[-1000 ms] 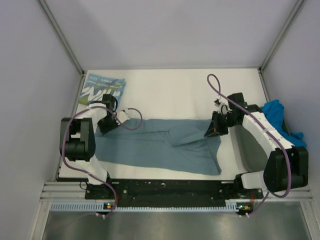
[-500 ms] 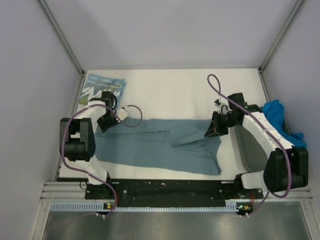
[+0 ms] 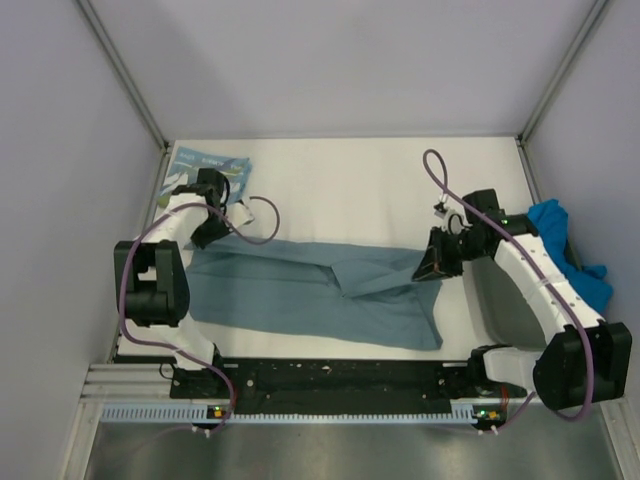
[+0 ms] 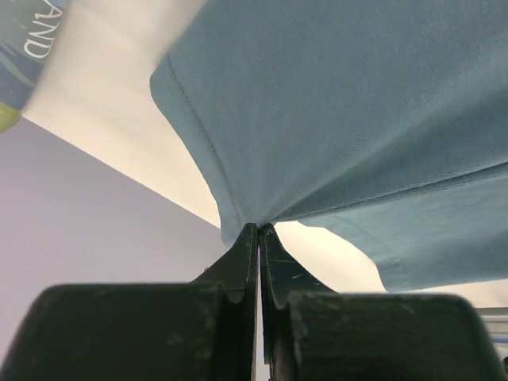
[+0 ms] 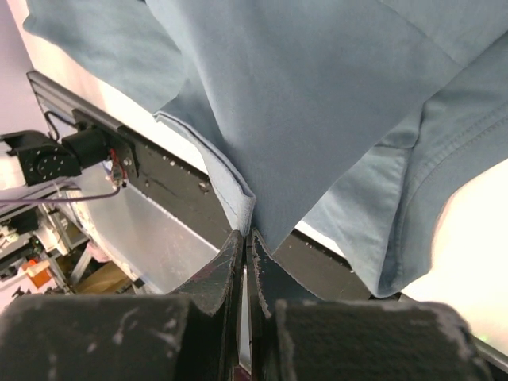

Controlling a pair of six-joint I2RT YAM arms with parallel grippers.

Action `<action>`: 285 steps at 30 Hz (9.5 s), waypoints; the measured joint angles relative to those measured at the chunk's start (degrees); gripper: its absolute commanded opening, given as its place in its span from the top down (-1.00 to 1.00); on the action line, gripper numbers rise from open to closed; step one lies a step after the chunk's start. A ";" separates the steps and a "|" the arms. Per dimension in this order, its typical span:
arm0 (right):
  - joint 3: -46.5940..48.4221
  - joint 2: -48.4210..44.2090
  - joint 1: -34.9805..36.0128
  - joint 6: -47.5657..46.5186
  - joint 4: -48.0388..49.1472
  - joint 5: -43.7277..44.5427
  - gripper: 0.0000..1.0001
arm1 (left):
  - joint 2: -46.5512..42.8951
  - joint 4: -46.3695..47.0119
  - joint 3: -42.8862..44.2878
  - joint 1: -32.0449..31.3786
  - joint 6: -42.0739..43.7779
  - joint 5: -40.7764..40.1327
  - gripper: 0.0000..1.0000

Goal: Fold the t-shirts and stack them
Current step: Fold the other side of the tshirt into a rectangle, then rotate the tshirt 75 degrees, then grab the bottom of the folded rectangular tshirt with both arms, then fold the folded rectangular tshirt in 1/3 of the way

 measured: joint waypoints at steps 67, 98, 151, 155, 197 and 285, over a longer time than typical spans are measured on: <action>-17.31 6.32 0.98 6.64 13.40 1.11 1.00 | 5.40 7.15 -1.11 -59.43 -12.72 27.93 1.00; -18.99 -4.98 6.29 15.41 10.36 3.15 0.93 | 2.60 -13.14 0.92 -53.05 -0.79 39.87 0.05; 36.72 37.55 -4.85 0.50 4.63 33.79 0.08 | -8.63 4.46 -1.46 3.10 -13.64 20.28 -0.15; 23.58 31.71 -4.85 0.33 5.09 35.98 0.07 | 1.99 9.51 -0.85 7.28 -13.66 14.19 -0.17; 37.22 26.47 0.17 -20.24 24.26 20.65 -0.28 | -30.84 -10.56 -23.17 -28.76 -2.32 27.76 -0.13; -6.56 25.11 10.84 -62.99 62.05 20.72 0.23 | 26.16 11.02 30.51 -29.59 -15.28 13.46 -0.09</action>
